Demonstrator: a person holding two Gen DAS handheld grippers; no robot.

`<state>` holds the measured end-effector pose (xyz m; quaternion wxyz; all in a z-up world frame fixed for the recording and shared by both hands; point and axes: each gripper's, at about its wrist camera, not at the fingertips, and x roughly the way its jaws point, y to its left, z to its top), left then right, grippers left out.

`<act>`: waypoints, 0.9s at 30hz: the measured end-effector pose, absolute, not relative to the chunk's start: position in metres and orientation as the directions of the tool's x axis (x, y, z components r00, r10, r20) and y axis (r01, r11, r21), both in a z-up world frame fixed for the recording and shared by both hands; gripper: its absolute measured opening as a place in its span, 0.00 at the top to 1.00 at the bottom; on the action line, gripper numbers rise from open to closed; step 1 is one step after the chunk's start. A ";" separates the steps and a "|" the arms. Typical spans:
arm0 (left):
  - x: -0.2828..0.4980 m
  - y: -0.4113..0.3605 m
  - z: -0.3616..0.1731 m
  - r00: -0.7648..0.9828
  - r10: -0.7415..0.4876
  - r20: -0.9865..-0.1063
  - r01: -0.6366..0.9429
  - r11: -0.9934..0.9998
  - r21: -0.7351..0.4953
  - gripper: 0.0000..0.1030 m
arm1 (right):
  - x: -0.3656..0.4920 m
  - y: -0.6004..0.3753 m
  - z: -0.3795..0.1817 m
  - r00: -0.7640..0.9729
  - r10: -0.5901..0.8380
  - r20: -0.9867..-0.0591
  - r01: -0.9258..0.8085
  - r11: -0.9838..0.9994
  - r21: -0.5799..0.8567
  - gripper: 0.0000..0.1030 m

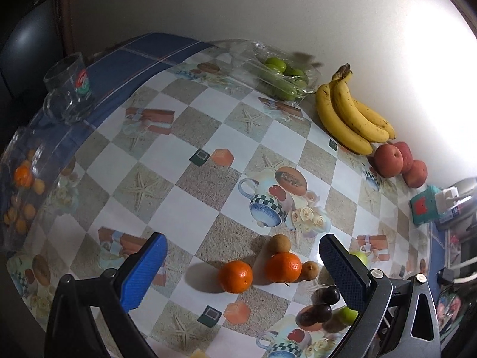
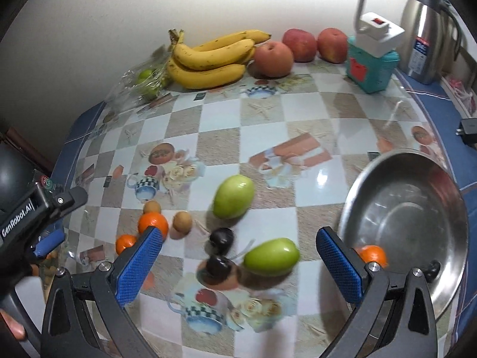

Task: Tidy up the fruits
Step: 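Grasp a second orange with the left tool while the right tool approaches a green fruit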

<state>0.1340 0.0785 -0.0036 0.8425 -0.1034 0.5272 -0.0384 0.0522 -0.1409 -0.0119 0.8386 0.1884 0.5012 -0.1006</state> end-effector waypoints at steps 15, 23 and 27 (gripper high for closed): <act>0.134 0.075 -0.053 0.298 -0.095 -0.950 -0.045 0.993 -0.114 0.00 | 0.046 -0.146 -0.040 0.371 -0.049 -0.927 0.334 0.939 0.084 0.15; 0.133 0.074 -0.066 0.257 -0.095 -0.962 -0.059 0.992 -0.113 0.06 | 0.045 -0.151 -0.053 0.331 -0.052 -0.942 0.341 0.938 0.068 0.28; 0.132 0.072 -0.072 0.237 -0.084 -0.968 -0.054 0.994 -0.100 0.16 | 0.045 -0.152 -0.060 0.310 -0.035 -0.950 0.338 0.938 0.075 0.28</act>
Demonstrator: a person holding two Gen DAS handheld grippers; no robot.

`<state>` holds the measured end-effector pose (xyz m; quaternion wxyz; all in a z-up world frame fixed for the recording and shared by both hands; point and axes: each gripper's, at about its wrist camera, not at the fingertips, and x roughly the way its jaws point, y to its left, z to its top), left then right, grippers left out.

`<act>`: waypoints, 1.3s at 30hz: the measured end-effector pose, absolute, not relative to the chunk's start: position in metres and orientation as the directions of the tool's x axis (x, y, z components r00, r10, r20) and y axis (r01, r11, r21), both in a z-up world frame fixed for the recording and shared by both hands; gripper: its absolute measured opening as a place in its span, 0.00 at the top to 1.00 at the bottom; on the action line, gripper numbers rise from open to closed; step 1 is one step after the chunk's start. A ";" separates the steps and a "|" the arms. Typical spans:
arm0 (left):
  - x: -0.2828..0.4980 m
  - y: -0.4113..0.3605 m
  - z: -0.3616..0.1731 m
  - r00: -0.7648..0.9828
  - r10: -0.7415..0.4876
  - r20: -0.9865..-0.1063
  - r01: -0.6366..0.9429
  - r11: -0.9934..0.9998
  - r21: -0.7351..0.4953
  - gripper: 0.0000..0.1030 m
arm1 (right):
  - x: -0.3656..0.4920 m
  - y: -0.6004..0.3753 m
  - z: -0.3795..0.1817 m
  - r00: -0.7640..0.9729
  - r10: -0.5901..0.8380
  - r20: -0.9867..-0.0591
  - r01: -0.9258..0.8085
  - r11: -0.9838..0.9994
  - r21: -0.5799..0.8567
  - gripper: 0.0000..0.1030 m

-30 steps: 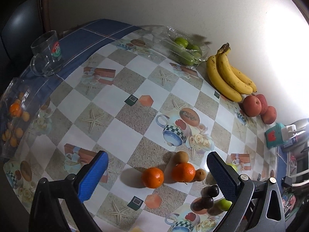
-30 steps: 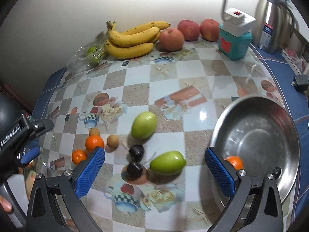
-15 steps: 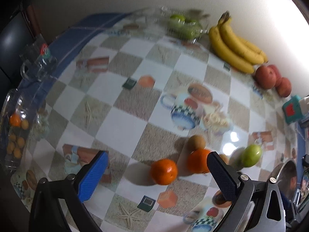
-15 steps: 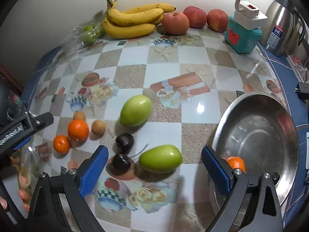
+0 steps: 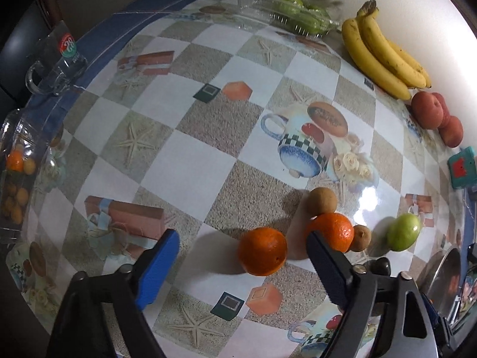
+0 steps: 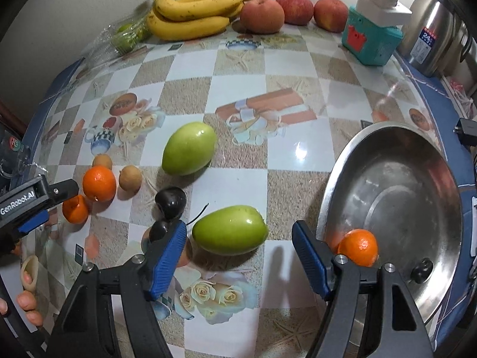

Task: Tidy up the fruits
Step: 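Grasp a second orange with the left tool while the right tool approaches a green fruit, then close the right tool on the green mango-like fruit while the left holds the orange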

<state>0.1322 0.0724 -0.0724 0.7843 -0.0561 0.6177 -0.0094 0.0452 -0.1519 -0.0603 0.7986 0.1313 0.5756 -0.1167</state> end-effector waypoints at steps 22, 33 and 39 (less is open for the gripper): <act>0.140 0.061 -0.080 0.221 -0.163 -0.962 -0.062 0.982 -0.181 0.63 | 0.054 -0.145 -0.081 0.264 -0.006 -0.964 0.331 0.940 0.085 0.38; 0.143 0.060 -0.077 0.230 -0.179 -0.957 -0.067 0.978 -0.199 0.64 | 0.053 -0.144 -0.080 0.266 0.012 -0.964 0.337 0.936 0.104 0.43; 0.143 0.066 -0.069 0.252 -0.184 -0.950 -0.077 0.975 -0.209 0.65 | 0.049 -0.150 -0.077 0.273 0.034 -0.961 0.349 0.928 0.132 0.43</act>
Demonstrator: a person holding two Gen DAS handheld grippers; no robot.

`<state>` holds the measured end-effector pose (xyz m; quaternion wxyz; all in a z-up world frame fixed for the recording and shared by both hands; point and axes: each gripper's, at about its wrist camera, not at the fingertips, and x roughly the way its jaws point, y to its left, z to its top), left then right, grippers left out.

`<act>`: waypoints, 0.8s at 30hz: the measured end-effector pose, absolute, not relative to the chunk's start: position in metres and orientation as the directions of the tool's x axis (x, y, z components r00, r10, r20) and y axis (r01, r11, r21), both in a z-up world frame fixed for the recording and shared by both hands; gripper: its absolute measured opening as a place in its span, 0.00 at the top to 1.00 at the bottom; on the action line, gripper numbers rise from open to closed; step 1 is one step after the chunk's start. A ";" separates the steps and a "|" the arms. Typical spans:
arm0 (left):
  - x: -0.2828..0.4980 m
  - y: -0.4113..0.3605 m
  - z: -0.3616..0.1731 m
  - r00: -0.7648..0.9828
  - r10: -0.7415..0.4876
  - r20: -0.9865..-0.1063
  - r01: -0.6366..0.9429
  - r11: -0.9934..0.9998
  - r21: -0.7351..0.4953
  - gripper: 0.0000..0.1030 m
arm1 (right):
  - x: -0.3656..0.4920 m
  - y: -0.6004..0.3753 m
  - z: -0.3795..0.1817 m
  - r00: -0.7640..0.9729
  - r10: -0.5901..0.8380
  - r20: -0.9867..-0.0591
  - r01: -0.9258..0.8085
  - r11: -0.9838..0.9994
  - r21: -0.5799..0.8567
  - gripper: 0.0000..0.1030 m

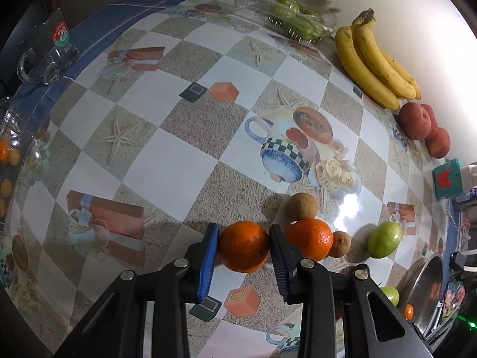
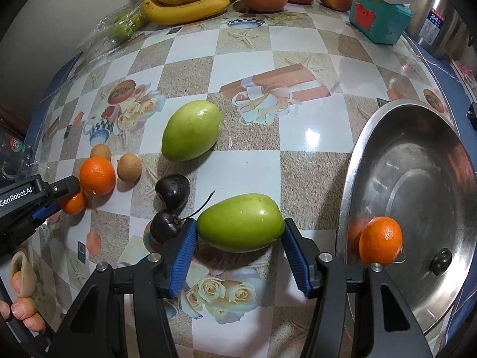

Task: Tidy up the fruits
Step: 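Close the right tool on the green mango-like fruit while the left holds the orange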

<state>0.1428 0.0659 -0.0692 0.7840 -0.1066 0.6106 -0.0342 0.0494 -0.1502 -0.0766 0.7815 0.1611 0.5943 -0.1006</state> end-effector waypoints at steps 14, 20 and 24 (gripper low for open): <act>0.132 0.066 -0.010 0.405 -0.222 -0.887 -0.027 0.967 -0.255 0.65 | 0.036 -0.161 -0.021 0.427 0.032 -0.904 0.354 0.914 0.199 0.43; 0.128 0.050 -0.003 0.413 -0.239 -0.879 0.017 0.967 -0.255 0.65 | 0.029 -0.176 -0.021 0.414 0.025 -0.910 0.403 0.892 0.207 0.43; 0.122 0.034 -0.002 0.400 -0.267 -0.877 0.063 0.962 -0.265 0.65 | 0.021 -0.194 -0.022 0.405 0.004 -0.914 0.455 0.867 0.205 0.43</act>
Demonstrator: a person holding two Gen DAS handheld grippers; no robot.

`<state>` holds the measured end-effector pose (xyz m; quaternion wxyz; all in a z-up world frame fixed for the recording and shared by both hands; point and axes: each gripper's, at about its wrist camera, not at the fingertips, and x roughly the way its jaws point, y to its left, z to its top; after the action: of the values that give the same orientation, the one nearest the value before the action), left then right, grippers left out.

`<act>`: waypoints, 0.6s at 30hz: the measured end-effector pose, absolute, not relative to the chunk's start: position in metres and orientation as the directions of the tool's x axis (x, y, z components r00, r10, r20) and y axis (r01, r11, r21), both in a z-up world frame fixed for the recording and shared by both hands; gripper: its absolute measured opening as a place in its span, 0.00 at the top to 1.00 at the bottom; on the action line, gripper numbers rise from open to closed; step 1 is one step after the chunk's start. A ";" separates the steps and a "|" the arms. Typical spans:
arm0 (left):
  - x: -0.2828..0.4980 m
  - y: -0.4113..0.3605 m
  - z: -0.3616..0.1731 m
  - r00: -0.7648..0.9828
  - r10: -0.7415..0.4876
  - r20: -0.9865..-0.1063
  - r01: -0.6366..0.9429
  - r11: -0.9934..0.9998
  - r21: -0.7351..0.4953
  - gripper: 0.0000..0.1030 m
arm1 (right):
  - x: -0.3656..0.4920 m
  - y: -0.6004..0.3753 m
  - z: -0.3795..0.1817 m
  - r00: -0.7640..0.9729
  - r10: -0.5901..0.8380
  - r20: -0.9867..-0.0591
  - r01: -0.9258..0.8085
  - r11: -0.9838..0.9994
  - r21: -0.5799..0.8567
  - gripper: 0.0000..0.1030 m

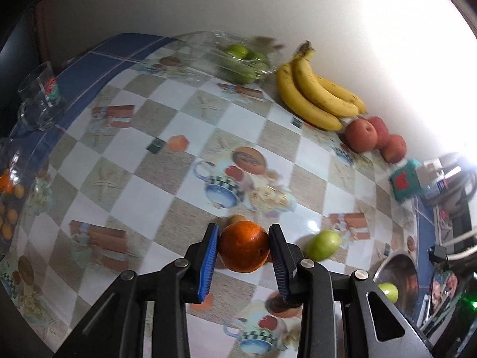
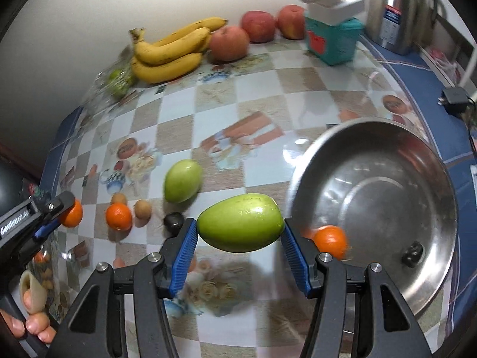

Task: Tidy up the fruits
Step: 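Close the right tool on the green mango-like fruit while the left holds the orange, then carry the green fruit and orange into the steel basin and open both tools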

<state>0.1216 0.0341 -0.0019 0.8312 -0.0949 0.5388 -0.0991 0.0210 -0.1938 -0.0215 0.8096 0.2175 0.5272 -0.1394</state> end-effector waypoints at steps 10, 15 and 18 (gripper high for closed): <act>0.093 -0.035 0.003 0.374 -0.303 -0.877 0.263 0.941 -0.213 0.65 | -0.005 -0.247 -0.019 0.385 -0.076 -0.920 0.597 0.780 0.185 0.43; 0.077 -0.064 0.001 0.334 -0.351 -0.875 0.351 0.907 -0.230 0.65 | -0.021 -0.273 -0.020 0.371 -0.102 -0.923 0.658 0.730 0.183 0.43; 0.065 -0.088 0.000 0.305 -0.383 -0.872 0.418 0.876 -0.239 0.65 | -0.031 -0.287 -0.021 0.360 -0.122 -0.925 0.693 0.699 0.177 0.43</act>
<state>0.0646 -0.0881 -0.0005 0.8076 0.0164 0.5347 -0.2481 -0.0310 -0.2874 -0.0212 0.7737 0.2850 0.5010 -0.2631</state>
